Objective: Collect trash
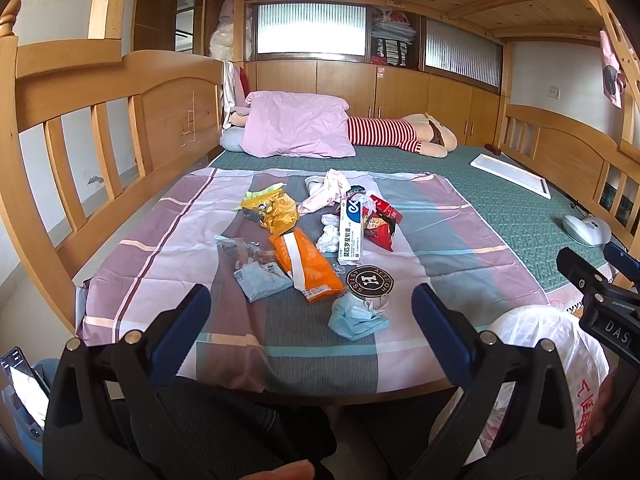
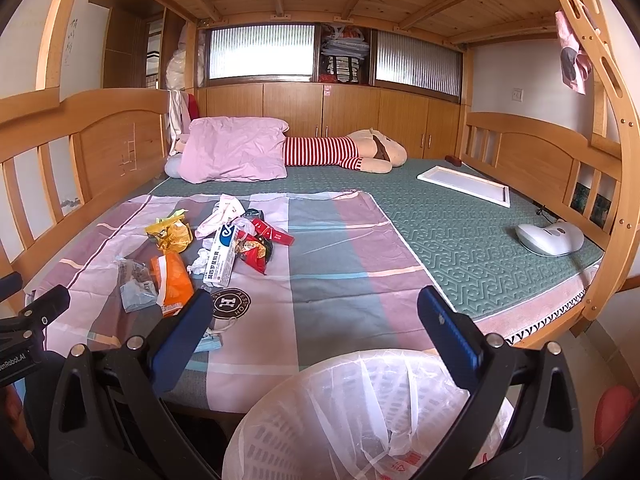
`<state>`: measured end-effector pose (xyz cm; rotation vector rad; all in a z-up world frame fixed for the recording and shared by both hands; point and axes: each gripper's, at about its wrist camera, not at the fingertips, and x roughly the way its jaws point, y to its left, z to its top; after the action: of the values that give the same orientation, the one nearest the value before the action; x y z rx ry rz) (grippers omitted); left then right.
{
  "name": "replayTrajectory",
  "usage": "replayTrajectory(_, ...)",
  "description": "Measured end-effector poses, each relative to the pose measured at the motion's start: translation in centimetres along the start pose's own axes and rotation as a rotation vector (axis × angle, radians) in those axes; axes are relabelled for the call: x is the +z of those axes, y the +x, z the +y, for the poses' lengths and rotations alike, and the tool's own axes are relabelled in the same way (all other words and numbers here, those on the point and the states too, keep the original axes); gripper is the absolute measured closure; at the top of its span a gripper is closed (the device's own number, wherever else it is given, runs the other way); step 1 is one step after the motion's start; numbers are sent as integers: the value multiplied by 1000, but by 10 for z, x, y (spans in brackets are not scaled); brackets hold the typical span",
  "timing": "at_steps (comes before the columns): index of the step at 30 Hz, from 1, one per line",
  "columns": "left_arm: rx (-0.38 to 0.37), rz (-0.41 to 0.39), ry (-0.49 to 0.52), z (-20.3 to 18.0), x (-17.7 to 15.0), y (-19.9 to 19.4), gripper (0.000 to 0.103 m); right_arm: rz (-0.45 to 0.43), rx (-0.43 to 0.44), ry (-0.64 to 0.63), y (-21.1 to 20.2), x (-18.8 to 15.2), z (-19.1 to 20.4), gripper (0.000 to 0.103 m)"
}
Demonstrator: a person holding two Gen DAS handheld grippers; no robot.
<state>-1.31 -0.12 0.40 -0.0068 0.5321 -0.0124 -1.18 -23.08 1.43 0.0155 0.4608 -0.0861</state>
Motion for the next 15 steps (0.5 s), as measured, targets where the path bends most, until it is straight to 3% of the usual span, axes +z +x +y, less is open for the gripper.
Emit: replayTrajectory(15,-10,13,-3,-2,-2,1,3,6,1,5,1,-1,-1,3)
